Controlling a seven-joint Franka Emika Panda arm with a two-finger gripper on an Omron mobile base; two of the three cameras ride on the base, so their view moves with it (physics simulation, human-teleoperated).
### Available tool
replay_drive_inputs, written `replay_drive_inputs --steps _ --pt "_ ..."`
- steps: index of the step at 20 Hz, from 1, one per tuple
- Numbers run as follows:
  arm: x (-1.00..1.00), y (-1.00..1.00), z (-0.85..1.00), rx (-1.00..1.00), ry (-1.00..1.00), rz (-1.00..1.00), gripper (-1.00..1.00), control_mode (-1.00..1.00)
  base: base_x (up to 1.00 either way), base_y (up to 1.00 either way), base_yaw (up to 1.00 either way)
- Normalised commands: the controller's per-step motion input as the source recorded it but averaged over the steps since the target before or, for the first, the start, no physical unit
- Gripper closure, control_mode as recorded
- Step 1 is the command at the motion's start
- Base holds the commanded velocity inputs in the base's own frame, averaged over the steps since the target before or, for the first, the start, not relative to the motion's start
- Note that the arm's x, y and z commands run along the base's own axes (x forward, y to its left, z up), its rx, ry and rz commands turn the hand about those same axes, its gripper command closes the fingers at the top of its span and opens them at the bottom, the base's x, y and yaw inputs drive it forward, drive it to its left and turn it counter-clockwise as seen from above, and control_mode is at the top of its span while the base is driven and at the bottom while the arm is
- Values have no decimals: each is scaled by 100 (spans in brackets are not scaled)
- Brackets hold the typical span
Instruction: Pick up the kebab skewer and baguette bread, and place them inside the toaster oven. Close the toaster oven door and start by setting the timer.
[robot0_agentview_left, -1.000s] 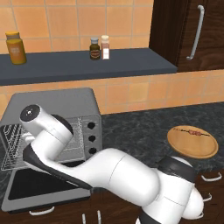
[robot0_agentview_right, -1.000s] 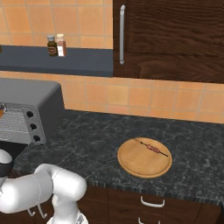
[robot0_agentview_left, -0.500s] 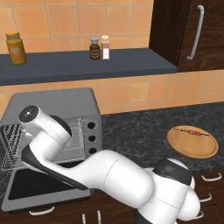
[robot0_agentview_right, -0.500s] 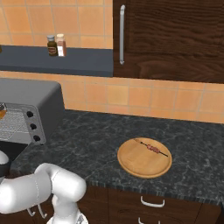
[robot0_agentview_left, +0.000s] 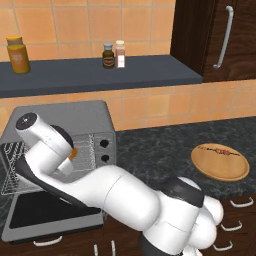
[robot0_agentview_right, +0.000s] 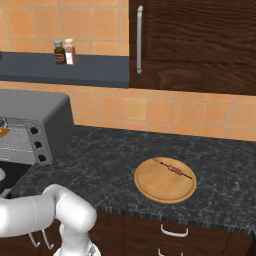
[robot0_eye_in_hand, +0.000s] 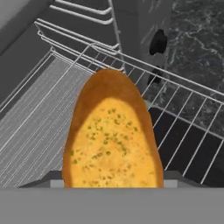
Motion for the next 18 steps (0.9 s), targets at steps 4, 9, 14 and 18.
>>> replay_drive_inputs --steps 4,9,14,18 --pt "8 0 -10 19 -23 -38 100 -100 0 0 0" --pt "28 0 -2 3 -23 -12 100 -100 0 0 0" --pt "28 0 0 2 -20 -2 100 -100 0 0 0" --pt "40 0 2 5 -9 -7 100 -100 0 0 0"
